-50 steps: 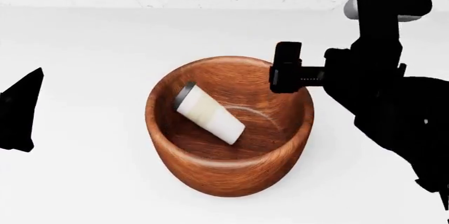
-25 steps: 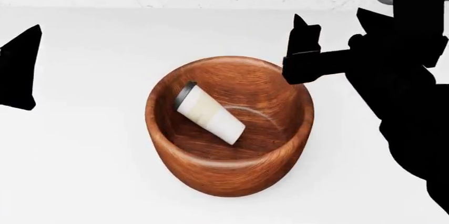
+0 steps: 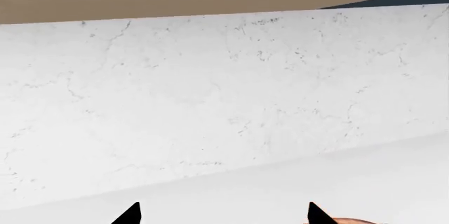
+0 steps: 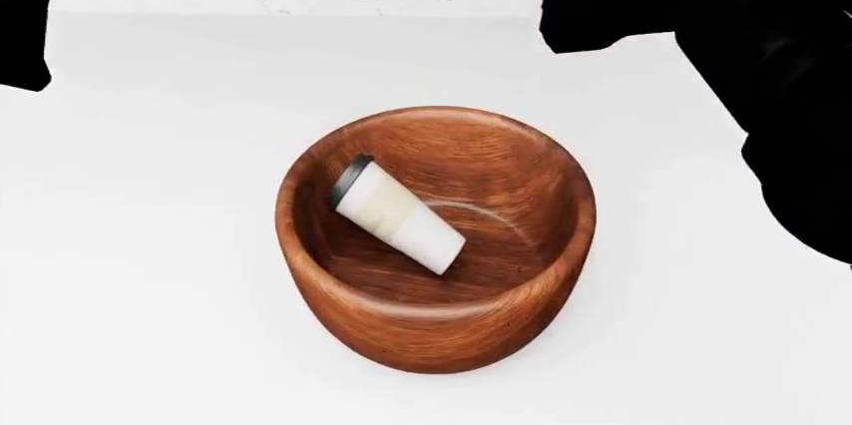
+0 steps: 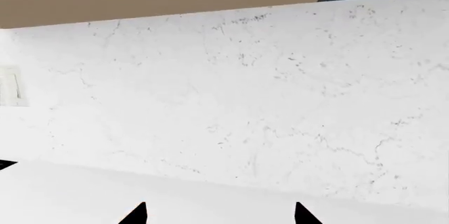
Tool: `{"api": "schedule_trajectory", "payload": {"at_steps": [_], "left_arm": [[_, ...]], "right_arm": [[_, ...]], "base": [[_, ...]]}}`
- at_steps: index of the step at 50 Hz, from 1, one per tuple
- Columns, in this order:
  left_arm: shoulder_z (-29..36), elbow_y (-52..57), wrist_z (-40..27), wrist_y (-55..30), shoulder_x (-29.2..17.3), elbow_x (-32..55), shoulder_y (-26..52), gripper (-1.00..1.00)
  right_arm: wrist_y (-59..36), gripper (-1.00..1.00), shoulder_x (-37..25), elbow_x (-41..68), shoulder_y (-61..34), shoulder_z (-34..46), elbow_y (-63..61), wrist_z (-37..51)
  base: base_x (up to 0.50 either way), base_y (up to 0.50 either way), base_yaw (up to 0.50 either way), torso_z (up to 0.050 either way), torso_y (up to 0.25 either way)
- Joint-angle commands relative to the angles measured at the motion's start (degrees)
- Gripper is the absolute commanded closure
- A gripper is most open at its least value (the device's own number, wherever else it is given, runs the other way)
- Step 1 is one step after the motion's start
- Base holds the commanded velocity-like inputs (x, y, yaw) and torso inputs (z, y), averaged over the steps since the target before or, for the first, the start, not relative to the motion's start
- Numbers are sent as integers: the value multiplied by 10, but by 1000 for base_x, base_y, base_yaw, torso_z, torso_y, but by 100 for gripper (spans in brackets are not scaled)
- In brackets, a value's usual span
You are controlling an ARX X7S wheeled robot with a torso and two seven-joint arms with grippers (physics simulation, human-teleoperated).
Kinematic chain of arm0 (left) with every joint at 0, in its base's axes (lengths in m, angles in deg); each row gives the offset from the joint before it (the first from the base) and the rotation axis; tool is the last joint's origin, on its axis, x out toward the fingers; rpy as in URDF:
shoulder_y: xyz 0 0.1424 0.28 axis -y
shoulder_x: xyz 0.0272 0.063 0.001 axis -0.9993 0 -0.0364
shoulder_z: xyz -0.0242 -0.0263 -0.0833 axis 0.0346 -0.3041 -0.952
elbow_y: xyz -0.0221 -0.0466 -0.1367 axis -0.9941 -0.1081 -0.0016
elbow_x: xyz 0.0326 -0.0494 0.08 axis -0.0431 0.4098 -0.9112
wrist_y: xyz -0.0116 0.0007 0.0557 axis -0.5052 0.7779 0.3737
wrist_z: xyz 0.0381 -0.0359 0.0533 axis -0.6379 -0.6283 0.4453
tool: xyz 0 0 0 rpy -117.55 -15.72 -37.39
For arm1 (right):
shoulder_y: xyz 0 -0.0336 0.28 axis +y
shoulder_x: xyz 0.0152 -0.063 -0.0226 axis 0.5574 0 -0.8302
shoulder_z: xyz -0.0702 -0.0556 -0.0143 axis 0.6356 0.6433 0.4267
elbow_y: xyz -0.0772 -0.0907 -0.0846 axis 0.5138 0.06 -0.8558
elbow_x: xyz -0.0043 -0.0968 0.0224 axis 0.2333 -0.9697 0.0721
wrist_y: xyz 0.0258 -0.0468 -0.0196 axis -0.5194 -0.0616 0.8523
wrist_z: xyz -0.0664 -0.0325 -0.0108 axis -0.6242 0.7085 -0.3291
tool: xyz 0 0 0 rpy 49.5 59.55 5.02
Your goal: Place the cup inside the bowl on the dining table and move the bowl to any counter.
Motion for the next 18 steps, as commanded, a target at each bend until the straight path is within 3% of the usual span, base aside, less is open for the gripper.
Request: {"api": "schedule_trajectory", "payload": {"at_steps": [1, 18], "left_arm": [[12, -39, -11, -32, 14, 18, 77, -100], [12, -36, -29, -50, 6, 33, 123, -100]], "right_arm": [[-14, -100, 8, 7, -47, -6, 12, 6], [30, -100, 14, -6, -47, -34, 2, 29]], "base": [[0, 0, 0, 0, 0], [0, 0, 0, 0, 0]]}}
